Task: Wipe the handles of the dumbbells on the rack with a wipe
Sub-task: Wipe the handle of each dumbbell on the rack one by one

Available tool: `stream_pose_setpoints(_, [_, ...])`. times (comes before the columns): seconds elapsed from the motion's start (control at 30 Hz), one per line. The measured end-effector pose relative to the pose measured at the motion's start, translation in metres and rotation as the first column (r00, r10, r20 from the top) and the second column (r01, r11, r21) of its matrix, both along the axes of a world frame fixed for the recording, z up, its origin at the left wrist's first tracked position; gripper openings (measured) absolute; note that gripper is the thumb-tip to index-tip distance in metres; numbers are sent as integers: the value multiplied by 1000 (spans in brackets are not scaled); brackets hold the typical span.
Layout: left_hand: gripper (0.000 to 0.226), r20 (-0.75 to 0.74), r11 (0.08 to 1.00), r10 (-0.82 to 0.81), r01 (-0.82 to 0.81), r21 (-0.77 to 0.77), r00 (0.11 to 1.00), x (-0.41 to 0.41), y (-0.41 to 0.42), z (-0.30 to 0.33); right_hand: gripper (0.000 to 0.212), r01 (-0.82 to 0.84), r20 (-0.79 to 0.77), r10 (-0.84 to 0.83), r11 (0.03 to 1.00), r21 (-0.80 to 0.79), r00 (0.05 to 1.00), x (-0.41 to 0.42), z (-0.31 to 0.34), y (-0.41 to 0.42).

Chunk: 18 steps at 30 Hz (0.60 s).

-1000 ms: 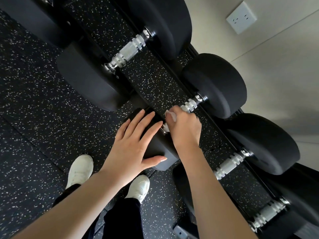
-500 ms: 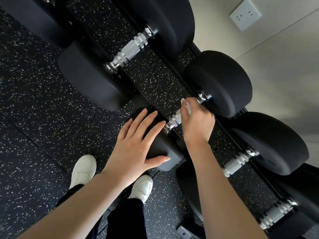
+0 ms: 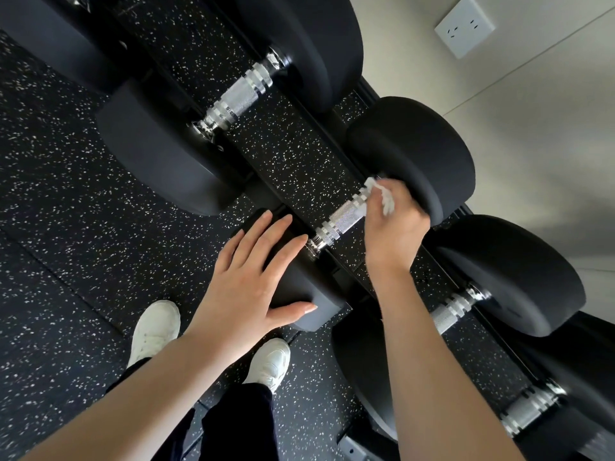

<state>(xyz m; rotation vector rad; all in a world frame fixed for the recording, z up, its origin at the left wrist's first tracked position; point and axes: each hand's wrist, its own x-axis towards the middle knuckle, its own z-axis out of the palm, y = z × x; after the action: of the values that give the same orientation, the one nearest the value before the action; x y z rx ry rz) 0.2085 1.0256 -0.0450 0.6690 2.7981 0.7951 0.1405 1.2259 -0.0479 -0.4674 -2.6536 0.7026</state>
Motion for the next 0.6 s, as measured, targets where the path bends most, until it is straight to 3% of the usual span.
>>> stream_pose_setpoints(0.27, [73,4,1000,0,0,7,1000,0,-1,0,14,193,-112,-221,957,-219,969,-6,-1,-13])
stream_pose_setpoints(0.5, [72,8,1000,-6,6,6,1000,0,-1,-1,18,76,156,-63,994,-78,986,-18,6,-6])
stream_pose_setpoints(0.6, [72,10,1000,-12,12,-6,1000,0,-1,-1,18,64,241,-38,993,-104,970,-17,10,-3])
